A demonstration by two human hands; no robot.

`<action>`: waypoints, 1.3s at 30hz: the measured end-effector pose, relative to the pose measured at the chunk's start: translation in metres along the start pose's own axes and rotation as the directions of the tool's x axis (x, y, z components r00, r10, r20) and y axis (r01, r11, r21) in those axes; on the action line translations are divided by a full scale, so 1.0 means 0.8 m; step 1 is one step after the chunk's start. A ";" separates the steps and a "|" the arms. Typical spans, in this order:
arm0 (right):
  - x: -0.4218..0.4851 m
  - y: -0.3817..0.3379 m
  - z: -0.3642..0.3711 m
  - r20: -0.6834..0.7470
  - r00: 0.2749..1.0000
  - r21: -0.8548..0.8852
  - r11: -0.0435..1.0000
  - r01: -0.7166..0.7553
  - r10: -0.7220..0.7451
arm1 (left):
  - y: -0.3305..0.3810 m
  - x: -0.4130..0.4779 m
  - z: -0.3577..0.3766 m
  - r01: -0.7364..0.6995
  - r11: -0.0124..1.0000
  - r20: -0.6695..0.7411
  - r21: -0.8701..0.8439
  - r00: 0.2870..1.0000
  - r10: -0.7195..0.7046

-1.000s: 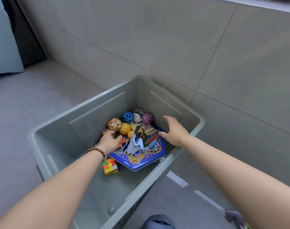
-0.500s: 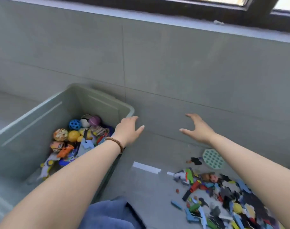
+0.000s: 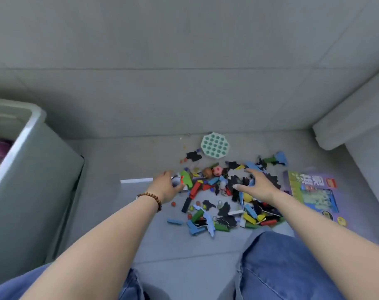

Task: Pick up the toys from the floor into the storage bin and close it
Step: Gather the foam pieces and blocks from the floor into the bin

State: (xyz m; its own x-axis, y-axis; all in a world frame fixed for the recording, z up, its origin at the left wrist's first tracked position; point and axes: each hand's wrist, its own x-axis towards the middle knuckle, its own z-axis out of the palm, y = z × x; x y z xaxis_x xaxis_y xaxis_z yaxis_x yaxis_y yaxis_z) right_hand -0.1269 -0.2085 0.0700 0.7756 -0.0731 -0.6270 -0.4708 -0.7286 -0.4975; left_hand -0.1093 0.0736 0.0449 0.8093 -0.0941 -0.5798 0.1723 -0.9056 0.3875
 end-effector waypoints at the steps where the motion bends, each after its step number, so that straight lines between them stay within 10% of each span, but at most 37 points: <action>1: 0.004 0.014 0.008 -0.001 1.000 0.040 0.999 -0.020 0.021 | 0.004 0.006 0.014 0.023 0.999 0.032 -0.048 0.999 -0.021; 9: 0.014 0.069 0.111 0.130 0.988 0.295 0.948 -0.120 0.084 | -0.006 0.017 0.104 -0.020 0.991 0.136 -0.132 0.990 0.038; 26: 0.010 0.087 0.208 -0.166 0.984 0.224 0.974 -0.020 0.059 | -0.044 -0.009 0.184 -0.099 0.994 0.038 -0.037 0.994 0.100; 35: 0.022 0.059 0.114 0.197 0.977 -0.040 0.995 0.097 -0.087 | -0.028 0.008 0.065 -0.241 0.939 0.215 0.244 0.958 0.190; 39: 0.022 0.038 0.095 0.207 0.974 0.116 0.991 0.071 -0.094 | -0.026 0.009 0.009 -0.184 0.967 0.116 0.176 0.979 0.166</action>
State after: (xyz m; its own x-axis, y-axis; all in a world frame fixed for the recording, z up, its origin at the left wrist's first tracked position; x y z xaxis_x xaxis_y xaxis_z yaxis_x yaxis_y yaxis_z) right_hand -0.1594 -0.1806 -0.0020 0.7130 0.1383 -0.6874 -0.4598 -0.6479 -0.6073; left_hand -0.1108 0.0888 0.0272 0.7562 -0.2902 -0.5865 -0.0815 -0.9311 0.3556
